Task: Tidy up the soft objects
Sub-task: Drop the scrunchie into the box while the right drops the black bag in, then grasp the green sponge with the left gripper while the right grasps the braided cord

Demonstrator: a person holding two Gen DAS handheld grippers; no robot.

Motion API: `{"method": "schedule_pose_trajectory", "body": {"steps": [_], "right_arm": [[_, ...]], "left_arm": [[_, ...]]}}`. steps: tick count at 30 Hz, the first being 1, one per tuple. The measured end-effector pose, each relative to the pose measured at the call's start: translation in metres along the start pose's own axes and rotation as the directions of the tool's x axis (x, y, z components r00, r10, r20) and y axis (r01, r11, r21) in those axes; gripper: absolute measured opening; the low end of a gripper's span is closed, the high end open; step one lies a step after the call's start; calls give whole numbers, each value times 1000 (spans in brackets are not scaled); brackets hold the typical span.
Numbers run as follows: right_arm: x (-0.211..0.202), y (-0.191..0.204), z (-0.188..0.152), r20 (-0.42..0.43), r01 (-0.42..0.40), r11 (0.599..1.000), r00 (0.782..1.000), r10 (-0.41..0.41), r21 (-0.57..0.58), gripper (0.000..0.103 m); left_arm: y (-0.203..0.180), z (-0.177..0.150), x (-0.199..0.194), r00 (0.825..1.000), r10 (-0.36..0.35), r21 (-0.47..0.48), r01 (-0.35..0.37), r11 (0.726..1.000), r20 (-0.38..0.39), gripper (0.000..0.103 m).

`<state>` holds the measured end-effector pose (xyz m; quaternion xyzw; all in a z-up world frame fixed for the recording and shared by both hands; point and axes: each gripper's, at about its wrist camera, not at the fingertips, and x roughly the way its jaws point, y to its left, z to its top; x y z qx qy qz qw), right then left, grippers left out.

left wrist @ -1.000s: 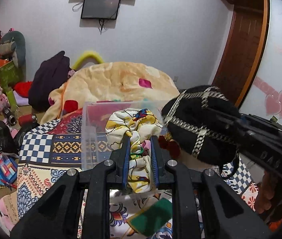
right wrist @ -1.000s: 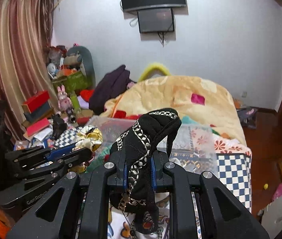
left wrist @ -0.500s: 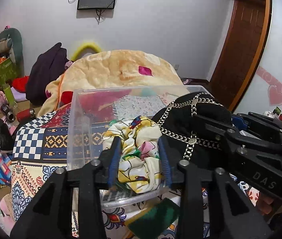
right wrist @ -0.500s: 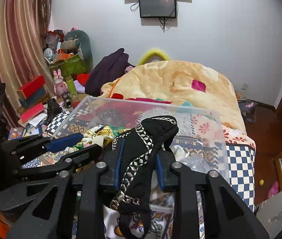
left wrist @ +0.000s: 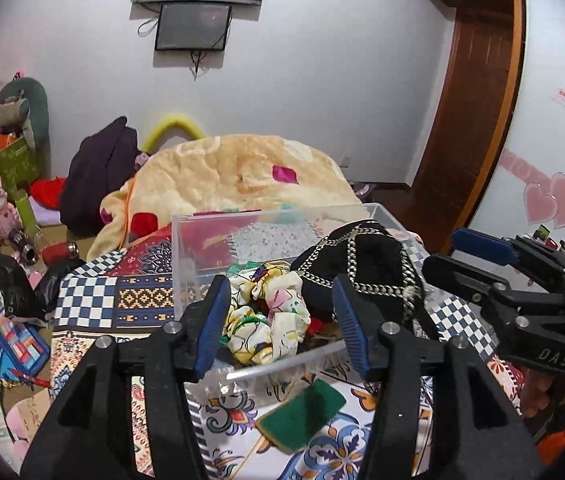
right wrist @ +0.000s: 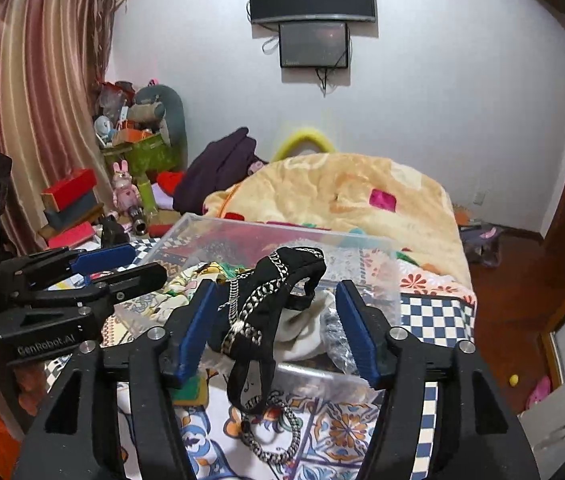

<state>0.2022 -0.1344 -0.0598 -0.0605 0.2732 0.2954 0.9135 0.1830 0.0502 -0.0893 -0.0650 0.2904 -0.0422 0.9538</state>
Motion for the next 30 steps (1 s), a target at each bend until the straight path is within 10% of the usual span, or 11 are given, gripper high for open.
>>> {"method": "schedule_pose_trajectory", "body": {"steps": [9, 26, 30], "right_arm": [[-7, -5, -27, -37, -3, 1000, 999, 3, 6, 61], [50, -3, -93, -297, -36, 998, 954, 47, 43, 61], [48, 5, -90, -287, -26, 1000, 957, 29, 14, 39]], "left_arm": [[-9, -31, -15, 1000, -13, 53, 14, 999, -25, 72], [-9, -92, 46, 965, 8, 55, 6, 998, -260, 72], [-7, -94, 50, 966, 2, 35, 7, 999, -258, 63]]}}
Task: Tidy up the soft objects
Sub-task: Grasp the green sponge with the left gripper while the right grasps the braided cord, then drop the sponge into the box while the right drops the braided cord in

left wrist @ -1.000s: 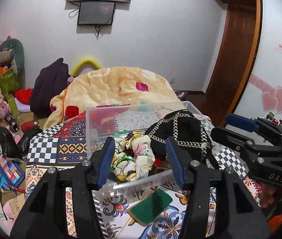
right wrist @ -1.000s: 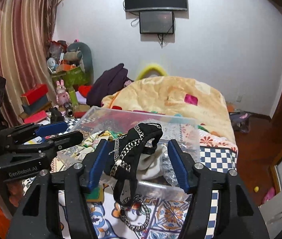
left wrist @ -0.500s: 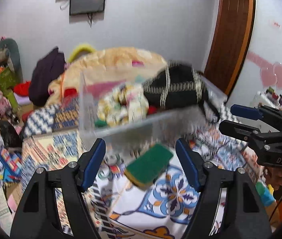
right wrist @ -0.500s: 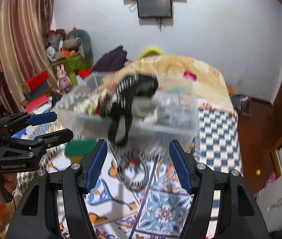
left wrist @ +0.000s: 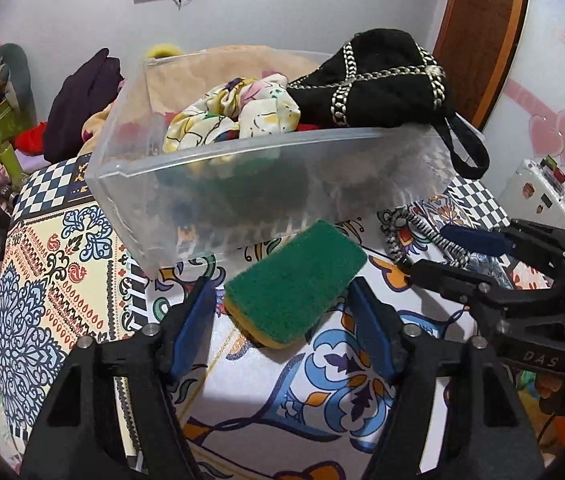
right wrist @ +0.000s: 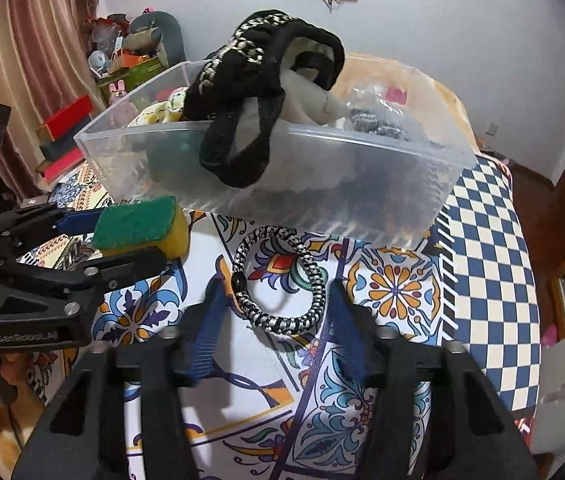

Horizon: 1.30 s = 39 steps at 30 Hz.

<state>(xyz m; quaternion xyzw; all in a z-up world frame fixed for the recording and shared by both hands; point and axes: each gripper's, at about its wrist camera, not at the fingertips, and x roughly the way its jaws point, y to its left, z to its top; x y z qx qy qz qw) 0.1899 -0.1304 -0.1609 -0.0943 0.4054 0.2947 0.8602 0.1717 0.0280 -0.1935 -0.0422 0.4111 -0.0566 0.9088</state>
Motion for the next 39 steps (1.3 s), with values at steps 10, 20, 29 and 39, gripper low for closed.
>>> {"method": "schedule_pose_trajectory", "body": {"steps": [10, 20, 29, 39], "right_arm": [[-3, 7, -4, 12, -13, 1000, 1000, 14, -11, 15], [-48, 2, -4, 128, -36, 999, 991, 37, -6, 15], [-91, -6, 11, 258, -24, 1000, 966, 22, 2, 15], [-108, -19, 38, 360, 3, 999, 933, -21, 50, 15]], "left_arm": [[-9, -10, -15, 999, -25, 28, 24, 999, 42, 47], [-11, -1, -73, 988, -28, 26, 24, 999, 149, 47], [-4, 31, -107, 964, -12, 10, 10, 1000, 267, 47], [5, 67, -98, 948, 24, -34, -14, 999, 318, 47]]}}
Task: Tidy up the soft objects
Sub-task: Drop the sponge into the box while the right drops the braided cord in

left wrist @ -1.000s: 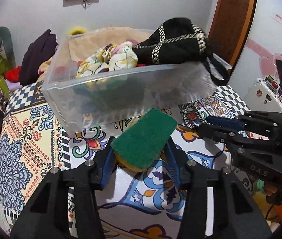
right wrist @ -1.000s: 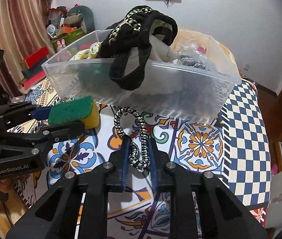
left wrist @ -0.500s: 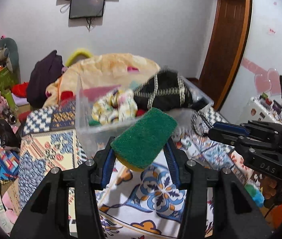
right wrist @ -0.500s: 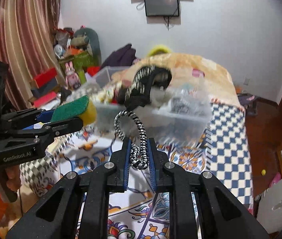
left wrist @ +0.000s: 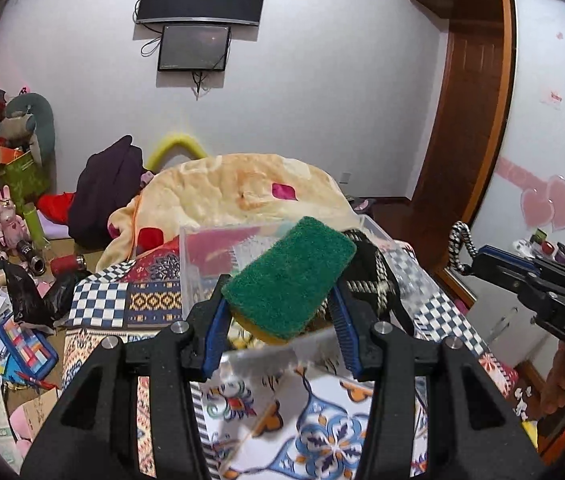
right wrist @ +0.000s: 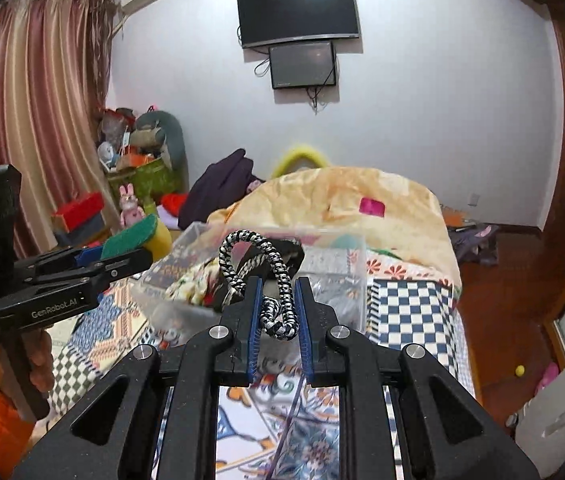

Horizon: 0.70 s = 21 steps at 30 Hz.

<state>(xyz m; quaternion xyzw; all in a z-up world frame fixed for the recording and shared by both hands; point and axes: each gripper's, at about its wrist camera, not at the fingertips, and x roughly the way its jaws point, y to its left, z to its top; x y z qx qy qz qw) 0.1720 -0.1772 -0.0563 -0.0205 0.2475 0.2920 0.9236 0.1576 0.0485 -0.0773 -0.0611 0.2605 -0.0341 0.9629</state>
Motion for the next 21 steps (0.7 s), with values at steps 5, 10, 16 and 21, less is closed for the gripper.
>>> {"method": "schedule_pose_trajectory", "body": {"steps": [5, 10, 16, 21], "right_arm": [[22, -6, 5, -16, 44, 999, 999, -44, 28, 15], [47, -10, 2, -66, 43, 997, 997, -39, 68, 15], [72, -9, -3, -123, 45, 996, 992, -36, 74, 16], [84, -9, -9, -165, 46, 997, 986, -34, 68, 19]], "left_arm": [[6, 8, 27, 999, 32, -36, -33, 999, -29, 47], [10, 3, 53, 996, 34, -61, -39, 997, -83, 47], [10, -6, 72, 992, 32, -59, -40, 997, -126, 48], [10, -10, 75, 988, 20, -74, -31, 997, -151, 59]]}}
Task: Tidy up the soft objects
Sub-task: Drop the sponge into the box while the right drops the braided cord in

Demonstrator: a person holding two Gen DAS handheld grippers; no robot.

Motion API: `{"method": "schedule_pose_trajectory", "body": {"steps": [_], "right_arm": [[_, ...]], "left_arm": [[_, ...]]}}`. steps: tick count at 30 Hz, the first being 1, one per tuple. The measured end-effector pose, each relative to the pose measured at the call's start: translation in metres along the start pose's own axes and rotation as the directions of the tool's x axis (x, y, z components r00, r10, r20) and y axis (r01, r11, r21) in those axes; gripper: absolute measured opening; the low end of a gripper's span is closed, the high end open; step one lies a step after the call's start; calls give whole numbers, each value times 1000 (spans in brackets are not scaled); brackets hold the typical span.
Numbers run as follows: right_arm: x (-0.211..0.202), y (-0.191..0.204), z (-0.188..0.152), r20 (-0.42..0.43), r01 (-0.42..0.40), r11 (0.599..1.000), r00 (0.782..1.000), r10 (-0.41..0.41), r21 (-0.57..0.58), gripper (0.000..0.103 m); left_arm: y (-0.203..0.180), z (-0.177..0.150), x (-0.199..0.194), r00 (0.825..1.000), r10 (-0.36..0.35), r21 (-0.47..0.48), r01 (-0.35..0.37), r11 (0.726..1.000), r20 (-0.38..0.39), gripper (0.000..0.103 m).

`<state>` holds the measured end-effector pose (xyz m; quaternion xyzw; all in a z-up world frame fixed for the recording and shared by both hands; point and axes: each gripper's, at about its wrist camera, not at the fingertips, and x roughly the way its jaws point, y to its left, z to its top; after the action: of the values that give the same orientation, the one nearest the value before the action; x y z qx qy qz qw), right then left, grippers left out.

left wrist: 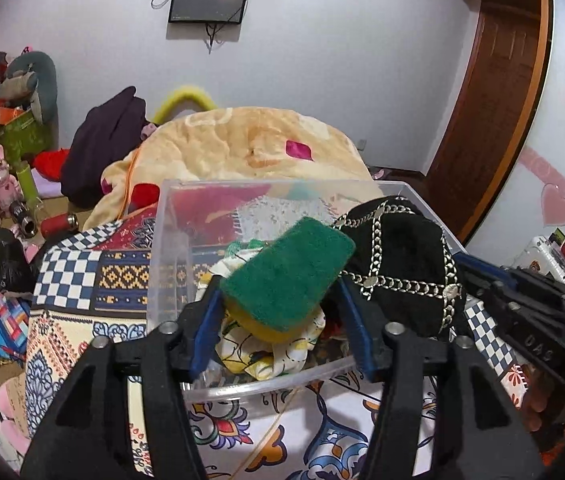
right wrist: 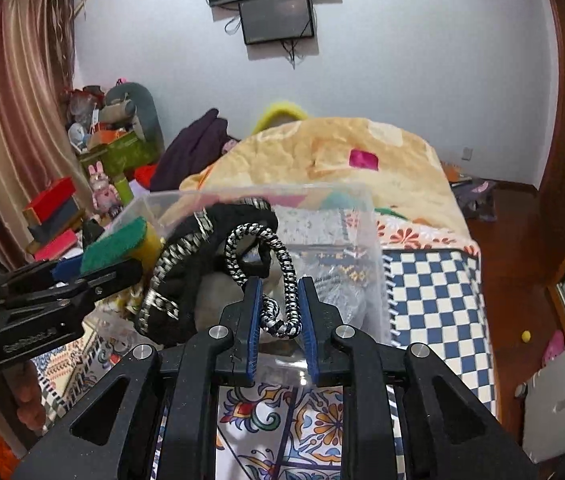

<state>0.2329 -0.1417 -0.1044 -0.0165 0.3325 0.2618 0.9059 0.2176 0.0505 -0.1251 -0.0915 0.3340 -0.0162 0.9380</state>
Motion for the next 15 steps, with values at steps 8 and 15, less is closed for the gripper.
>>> {"method": "schedule_pose_trajectory", "body": {"steps": [8, 15], "right_arm": [[-6, 2, -4, -12, 14, 1000, 1000, -14, -18, 41], [-38, 1, 5, 51, -7, 1000, 999, 8, -16, 45]], "left_arm": [[-3, -6, -16, 1000, -23, 2, 23, 1000, 7, 69], [-10, -1, -54, 996, -52, 10, 51, 999, 77, 70]]}}
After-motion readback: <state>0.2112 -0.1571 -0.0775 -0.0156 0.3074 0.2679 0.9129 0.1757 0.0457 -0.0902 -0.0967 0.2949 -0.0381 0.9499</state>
